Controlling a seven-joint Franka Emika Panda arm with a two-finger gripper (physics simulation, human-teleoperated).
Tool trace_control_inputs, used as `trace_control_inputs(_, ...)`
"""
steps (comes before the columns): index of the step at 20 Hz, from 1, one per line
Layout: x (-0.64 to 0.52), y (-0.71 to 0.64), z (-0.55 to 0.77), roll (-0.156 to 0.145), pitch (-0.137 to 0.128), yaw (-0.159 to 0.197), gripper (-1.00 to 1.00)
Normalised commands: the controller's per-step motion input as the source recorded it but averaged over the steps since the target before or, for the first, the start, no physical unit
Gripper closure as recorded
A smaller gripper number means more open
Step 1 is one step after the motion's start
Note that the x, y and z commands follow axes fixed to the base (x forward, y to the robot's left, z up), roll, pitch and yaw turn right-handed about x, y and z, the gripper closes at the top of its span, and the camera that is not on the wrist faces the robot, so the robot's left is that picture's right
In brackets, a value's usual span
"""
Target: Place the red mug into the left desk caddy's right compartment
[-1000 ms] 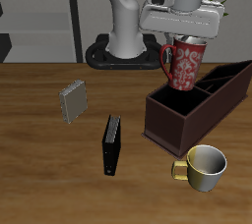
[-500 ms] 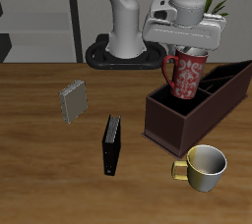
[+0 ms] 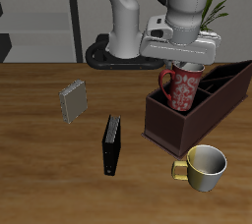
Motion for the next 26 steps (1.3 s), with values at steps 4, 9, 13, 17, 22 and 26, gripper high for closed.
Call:
trace_control_inputs(4, 0.02, 0.18, -0.44, 0.038, 0.046, 0.031, 1.0)
trace_control_inputs(9, 0.04, 0.11, -0.31, 0.016, 0.035, 0.026, 1.0)
trace_control_inputs(13, 0.17, -0.05, -0.32, -0.013, 0.042, 0.03, 1.0)
trace_control_inputs(17, 0.03, 0.03, -0.15, 0.038, 0.009, 0.051, -1.0)
trace_control_inputs(22, 0.02, -0.12, -0.04, -0.008, 0.01, -0.017, -1.0)
trace_control_inputs(26, 0.04, -0.09, 0.02, -0.008, 0.009, -0.012, -1.0)
